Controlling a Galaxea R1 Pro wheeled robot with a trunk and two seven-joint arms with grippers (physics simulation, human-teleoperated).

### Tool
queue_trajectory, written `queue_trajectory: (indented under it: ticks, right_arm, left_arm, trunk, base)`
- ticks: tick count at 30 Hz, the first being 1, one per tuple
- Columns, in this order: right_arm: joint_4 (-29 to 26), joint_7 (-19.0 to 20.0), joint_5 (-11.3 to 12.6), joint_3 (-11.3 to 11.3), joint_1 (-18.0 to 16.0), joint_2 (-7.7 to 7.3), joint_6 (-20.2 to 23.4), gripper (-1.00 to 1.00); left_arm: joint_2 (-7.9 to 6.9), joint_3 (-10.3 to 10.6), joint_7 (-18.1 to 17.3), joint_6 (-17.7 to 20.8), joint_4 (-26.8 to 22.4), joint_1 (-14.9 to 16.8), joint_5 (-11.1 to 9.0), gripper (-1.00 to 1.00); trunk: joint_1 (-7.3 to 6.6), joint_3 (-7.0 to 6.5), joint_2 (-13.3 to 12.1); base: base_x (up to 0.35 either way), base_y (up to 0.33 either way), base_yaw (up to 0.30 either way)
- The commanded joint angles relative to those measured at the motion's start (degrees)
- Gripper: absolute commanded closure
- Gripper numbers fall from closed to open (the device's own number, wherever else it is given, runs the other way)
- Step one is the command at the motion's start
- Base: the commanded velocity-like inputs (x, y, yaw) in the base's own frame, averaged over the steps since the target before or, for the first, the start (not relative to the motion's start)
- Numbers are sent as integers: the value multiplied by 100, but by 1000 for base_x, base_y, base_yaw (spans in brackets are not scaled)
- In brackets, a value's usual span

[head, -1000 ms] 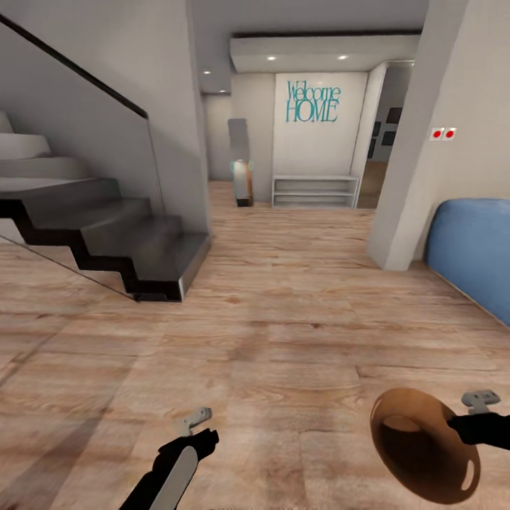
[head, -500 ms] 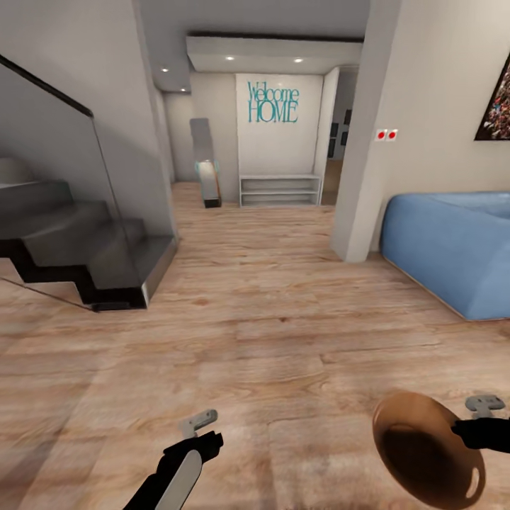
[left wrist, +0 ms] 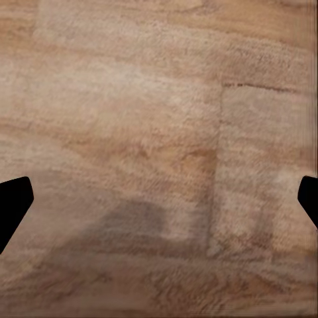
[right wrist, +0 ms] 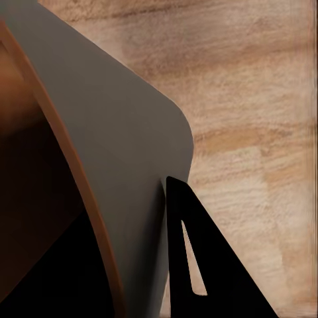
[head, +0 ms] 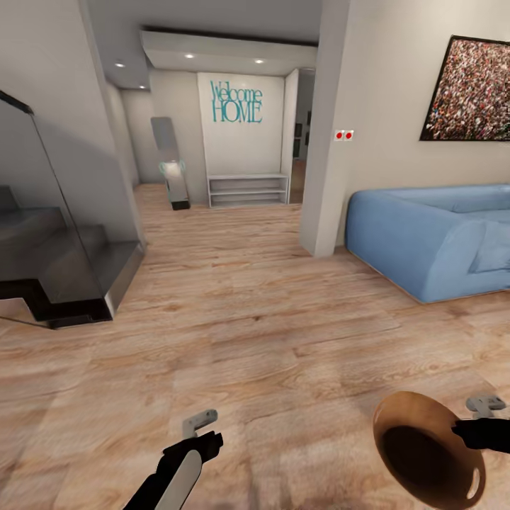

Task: Put the three can of soda from the living room inside the tash can in the kitchen.

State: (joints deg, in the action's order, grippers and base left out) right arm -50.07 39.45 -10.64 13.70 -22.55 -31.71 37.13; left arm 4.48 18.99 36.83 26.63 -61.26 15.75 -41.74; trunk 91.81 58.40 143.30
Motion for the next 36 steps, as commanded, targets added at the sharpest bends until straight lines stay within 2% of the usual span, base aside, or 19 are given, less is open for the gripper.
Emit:
queue_trajectory:
  ticks: [1,24,36]
  right_arm:
    - [-2,12,52,2,-4,-1,14,100]
    - [-26,21,45,-7,-4,-1,-7,100]
    - [-29,22,44,-1,-4,-1,5,100]
  left_arm:
    - [0,0,0,0,0,2,0,-100]
    - [6,48,4,-9,0,-1,38,-100]
    - [16,61,9,-4,0,-2,43,-100]
  trunk:
    - [0,-1,0]
    - [0,-1,0]
    - [0,-1,0]
  base:
    - [0,0,-290]
    - [0,-4,-292]
    - [0,-256,-292]
